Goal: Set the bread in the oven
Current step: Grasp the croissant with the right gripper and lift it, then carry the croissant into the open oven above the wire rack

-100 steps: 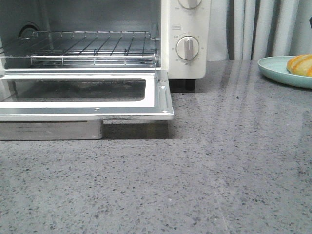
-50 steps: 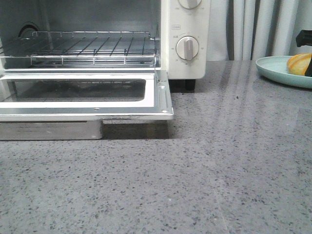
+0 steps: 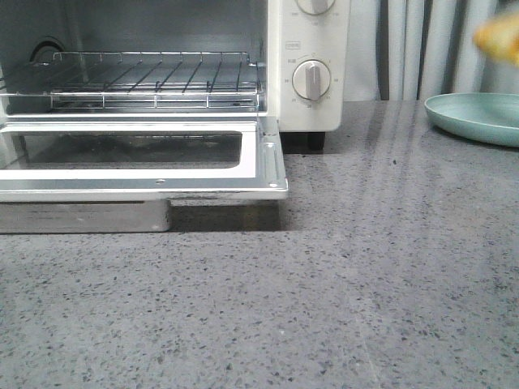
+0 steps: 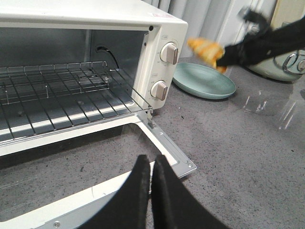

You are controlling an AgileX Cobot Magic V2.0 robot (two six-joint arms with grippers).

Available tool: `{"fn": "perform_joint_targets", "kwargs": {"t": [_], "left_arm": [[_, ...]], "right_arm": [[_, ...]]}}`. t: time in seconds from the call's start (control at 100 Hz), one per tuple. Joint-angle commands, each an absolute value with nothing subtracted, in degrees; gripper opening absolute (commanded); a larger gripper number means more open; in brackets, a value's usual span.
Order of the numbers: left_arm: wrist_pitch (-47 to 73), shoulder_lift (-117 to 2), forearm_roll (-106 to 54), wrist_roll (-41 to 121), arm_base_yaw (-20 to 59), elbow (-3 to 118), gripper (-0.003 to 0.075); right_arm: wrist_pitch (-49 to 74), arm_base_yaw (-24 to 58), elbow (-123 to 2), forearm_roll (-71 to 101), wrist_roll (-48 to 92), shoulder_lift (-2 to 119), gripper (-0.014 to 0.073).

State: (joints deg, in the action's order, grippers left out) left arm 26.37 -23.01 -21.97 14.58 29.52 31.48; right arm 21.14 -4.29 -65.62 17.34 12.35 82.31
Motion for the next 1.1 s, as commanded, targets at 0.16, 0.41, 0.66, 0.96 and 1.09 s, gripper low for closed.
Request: {"fn": "perform_joint_targets", "kwargs": {"t": [0.16,0.41,0.66,0.96,1.09], "left_arm": [[22.9,-23.4,-20.8,14.5,29.7,33.1,-0.0021],[21.5,-23.4,-20.3,14.5,29.7,33.1,-0.0021],[21.8,-23.4,-20.3,14.5,29.7,33.1,-0.0021],[22.1,-23.4,-20.3,14.5,29.7,33.1,-0.0021],[22.1,-23.4,-20.4,14.5,29.7,33.1,-0.0021]], "right_arm": [[8.1,11.2,-70.7,17.1,14.7,67.1,-0.0062],[7.9,33.7,-75.5,14.9,20.0,68.6,-0.0062],[15.8,49.6,-75.5,3.5,20.0,77.8,-0.0062],[10.3,49.7,-77.1,1.9,16.7,89.9,-0.0057],[12.6,46.2,-81.0,2.1,13.0,94.1,-0.0057]]}}
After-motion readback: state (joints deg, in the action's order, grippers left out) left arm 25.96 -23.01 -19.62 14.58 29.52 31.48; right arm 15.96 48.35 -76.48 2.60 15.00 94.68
